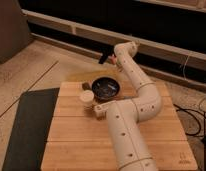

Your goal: Drag the pepper across the table

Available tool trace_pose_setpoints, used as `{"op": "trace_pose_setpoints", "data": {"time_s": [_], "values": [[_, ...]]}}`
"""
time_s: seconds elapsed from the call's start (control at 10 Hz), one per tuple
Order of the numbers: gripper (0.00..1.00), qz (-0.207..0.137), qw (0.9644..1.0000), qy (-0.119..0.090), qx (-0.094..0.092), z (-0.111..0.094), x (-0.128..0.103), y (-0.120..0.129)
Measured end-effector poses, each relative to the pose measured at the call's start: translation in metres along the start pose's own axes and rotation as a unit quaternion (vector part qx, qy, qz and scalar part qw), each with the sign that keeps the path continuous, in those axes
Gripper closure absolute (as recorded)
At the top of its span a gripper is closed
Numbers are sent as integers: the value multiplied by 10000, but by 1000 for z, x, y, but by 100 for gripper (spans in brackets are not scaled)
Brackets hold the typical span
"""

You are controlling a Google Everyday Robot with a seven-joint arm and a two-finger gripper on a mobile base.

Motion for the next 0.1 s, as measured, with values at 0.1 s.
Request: {"op": "trace_pose_setpoints", "data": {"time_s": [0.1], "values": [[36, 1, 10000, 1, 0, 0, 0, 0]]}}
